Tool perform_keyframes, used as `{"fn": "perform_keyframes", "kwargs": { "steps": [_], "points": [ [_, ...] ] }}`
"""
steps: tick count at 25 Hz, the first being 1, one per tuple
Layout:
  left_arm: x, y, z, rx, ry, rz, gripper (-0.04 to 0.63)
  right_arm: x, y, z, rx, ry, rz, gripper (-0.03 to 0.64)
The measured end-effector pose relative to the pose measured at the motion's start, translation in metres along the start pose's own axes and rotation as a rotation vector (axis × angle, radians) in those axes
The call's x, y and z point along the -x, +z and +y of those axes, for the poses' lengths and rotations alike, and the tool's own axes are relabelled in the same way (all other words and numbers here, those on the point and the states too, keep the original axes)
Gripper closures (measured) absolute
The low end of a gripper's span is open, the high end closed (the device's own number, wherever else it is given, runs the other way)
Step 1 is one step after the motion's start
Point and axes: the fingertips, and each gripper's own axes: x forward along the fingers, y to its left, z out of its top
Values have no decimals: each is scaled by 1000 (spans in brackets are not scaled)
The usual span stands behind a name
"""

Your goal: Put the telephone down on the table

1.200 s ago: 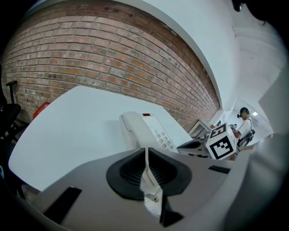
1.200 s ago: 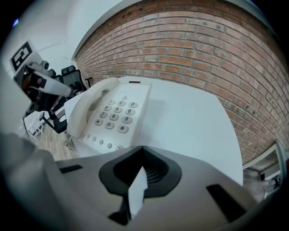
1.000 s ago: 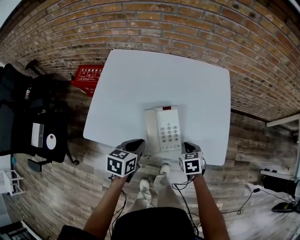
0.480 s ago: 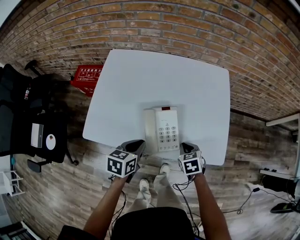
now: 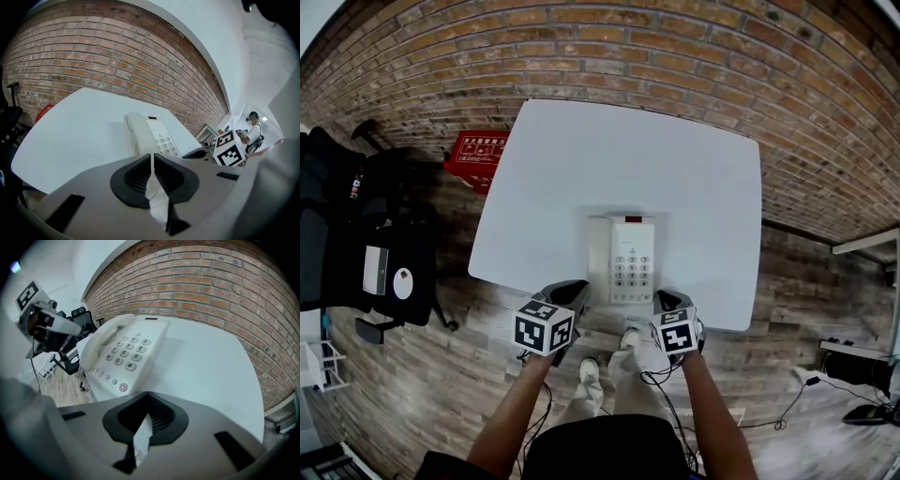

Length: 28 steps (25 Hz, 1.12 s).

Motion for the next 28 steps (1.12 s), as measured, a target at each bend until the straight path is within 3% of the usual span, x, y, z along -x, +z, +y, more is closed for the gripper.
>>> {"fn": "perform_keyframes", "kwargs": {
  "steps": [15, 20, 28],
  "points": [
    [17, -5, 6, 8, 19, -8, 568, -2, 2, 22, -30, 21, -19, 609],
    [29, -2, 7, -7, 23, -27, 568, 4, -1, 19, -39, -23, -36, 607],
    [64, 7, -1, -73, 23, -96, 586, 54, 45, 43, -43, -7, -208, 607]
  ]
}}
